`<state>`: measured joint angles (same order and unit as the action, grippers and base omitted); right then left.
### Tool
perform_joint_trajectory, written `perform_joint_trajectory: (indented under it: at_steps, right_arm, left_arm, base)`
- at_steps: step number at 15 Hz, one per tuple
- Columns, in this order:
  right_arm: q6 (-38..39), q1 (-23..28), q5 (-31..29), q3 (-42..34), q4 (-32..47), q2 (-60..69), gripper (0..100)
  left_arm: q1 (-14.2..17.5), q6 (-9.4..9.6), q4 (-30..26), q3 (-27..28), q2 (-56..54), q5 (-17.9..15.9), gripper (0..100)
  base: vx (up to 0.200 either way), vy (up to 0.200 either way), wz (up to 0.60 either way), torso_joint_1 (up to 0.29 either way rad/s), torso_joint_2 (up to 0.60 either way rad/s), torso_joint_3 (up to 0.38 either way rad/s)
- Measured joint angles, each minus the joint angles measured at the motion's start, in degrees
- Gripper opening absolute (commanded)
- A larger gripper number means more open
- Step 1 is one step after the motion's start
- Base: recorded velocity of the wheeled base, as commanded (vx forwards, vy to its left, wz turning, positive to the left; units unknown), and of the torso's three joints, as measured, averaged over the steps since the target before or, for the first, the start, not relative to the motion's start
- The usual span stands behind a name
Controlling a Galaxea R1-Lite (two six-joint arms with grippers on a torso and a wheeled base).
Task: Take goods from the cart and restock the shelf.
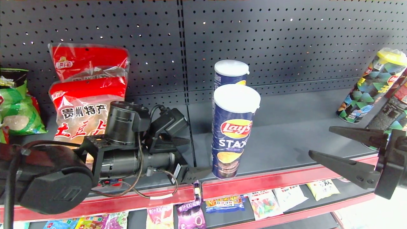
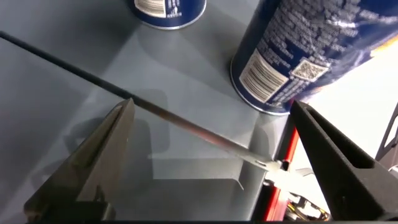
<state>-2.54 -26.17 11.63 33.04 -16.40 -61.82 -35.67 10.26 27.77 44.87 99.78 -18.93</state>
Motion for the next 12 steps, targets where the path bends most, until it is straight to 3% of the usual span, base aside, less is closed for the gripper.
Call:
perform_joint_trajectory:
  at_steps: [12]
  right_arm:
    - [0.49,0.00,-0.37,0.00,0.00,-0.04,100]
  left_arm:
    - [-1.23,0.00,0.00,1.84,1.84,0.05,100]
  base:
    - [0.000,0.000,0.00,0.000,0.00,0.000]
